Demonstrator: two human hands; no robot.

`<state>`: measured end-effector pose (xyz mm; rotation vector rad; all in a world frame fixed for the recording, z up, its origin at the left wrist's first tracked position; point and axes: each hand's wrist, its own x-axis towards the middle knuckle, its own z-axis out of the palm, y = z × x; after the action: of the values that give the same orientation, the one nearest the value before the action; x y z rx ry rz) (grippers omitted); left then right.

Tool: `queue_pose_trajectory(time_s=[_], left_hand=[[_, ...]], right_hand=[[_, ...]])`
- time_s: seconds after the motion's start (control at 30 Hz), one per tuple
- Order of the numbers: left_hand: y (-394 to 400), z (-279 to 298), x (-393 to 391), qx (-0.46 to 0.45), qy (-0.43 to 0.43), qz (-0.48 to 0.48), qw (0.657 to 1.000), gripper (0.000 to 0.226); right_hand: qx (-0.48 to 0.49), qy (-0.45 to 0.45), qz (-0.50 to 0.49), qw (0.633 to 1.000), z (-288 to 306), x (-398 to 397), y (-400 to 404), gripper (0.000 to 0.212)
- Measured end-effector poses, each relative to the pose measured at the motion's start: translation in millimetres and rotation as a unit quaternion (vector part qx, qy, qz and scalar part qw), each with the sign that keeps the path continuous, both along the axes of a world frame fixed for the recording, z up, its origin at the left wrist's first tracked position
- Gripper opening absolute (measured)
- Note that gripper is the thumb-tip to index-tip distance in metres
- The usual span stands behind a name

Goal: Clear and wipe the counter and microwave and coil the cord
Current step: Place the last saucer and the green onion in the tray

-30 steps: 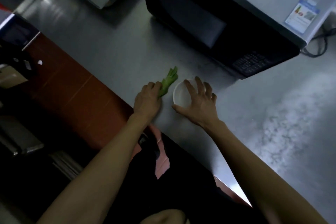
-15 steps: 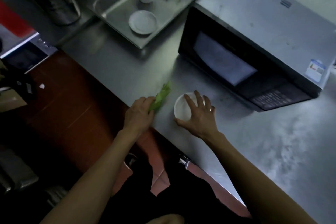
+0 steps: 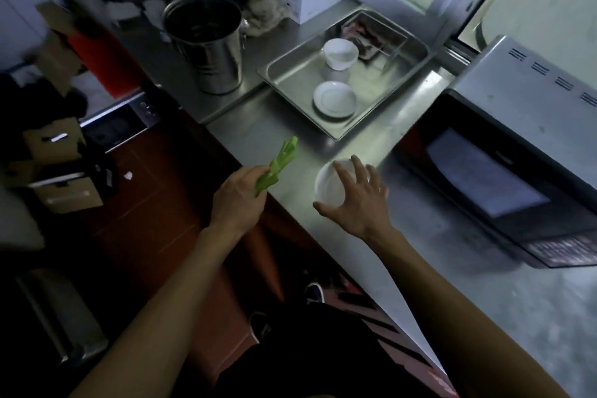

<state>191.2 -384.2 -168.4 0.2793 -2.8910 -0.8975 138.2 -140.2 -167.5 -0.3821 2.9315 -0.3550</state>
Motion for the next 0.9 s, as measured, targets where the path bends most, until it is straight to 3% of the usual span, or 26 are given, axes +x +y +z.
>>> queue_pose_trajectory(time_s=[0.53, 0.9], left_hand=[[-34, 5, -162, -0.001, -0.010, -0.045, 0.999, 0.043], [-30, 8, -268, 0.027, -0.007, -0.067, 0.997, 0.042]], right_hand=[[-0.064, 0.023, -0.059, 0.996, -19, -150, -37, 0.097], [-0.051, 0.022, -0.077, 0.995, -22, -239, -47, 0.097]])
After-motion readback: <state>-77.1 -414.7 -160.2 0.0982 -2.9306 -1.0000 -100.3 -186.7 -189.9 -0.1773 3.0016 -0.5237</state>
